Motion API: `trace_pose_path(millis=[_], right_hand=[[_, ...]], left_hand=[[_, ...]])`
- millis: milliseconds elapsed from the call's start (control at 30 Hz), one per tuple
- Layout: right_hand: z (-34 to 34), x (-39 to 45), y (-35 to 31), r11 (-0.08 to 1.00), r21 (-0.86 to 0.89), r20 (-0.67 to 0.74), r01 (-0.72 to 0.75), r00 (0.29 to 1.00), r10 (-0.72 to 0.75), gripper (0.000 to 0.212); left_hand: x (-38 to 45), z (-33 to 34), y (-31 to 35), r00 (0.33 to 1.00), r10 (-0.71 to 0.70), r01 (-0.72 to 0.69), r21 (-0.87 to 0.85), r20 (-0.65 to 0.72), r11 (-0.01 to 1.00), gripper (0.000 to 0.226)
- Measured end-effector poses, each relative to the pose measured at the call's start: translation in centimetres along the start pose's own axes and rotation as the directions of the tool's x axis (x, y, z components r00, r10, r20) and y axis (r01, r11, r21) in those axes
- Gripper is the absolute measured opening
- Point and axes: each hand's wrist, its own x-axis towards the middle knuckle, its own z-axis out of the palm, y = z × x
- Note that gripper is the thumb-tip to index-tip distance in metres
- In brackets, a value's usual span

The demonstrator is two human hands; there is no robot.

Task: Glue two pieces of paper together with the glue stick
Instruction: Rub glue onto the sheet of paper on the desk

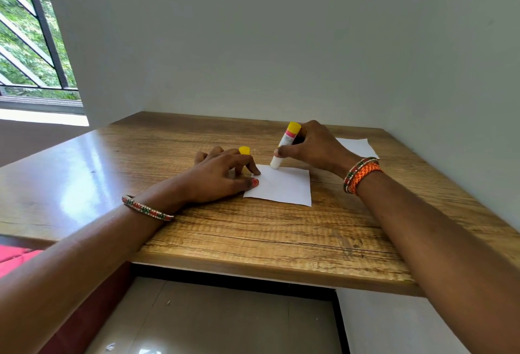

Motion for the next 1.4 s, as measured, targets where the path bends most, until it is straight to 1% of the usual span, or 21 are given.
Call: trace_pose_path(millis=[200, 400, 633, 1133, 1200, 1300, 1333, 1400], right_hand=[[-1.0, -0.1, 0.2, 0.999, -0.026, 0.013, -0.031, 0.999, 0.031, 0.020], [-1.6, -0.2, 0.4, 0.997, -0.056, 0.020, -0.051, 0.998, 0.052, 0.019], [-2.2, -0.2, 0.7, 0.993, -0.088, 0.022, -0.075, 0.997, 0.077, 0.024], [-3.1, -0.3, 1.1, 0.981, -0.140, 0.037, -0.134, 0.989, 0.140, 0.021], [-3.3, -0.5, 0.7, 0.990, -0.096, -0.010, -0.101, 0.995, 0.100, 0.017], [-3.7, -0.3, 0.2, 0.994, 0.109, -0.205, -0.012, 0.978, 0.035, 0.012], [-3.8, -0.1, 0.1, 0.986, 0.167, -0.256, 0.011, 0.966, 0.032, 0.012], [-3.6, 0.1, 0.1, 0.978, 0.210, -0.278, 0.014, 0.960, 0.046, 0.014]], left_hand=[[0.1, 0.1, -0.2, 1.000, -0.009, 0.009, 0.001, 0.011, 1.000, 0.024], [0.1, 0.1, -0.2, 1.000, -0.008, 0.008, -0.002, 0.007, 1.000, 0.025], [0.0, 0.1, -0.2, 1.000, -0.005, 0.005, 0.004, 0.004, 1.000, 0.024], [-0.3, -0.1, 0.1, 1.000, 0.002, -0.002, -0.005, 0.002, 1.000, 0.025], [-0.2, -0.1, 0.1, 1.000, 0.007, -0.007, -0.003, 0.007, 1.000, 0.026], [-0.2, 0.0, 0.0, 1.000, 0.011, -0.011, 0.028, 0.005, 1.000, 0.026], [-0.2, 0.1, 0.1, 1.000, 0.020, -0.019, 0.052, -0.015, 0.998, 0.028], [-0.1, 0.4, 0.3, 0.990, 0.064, -0.052, 0.095, -0.124, 0.994, 0.038]])
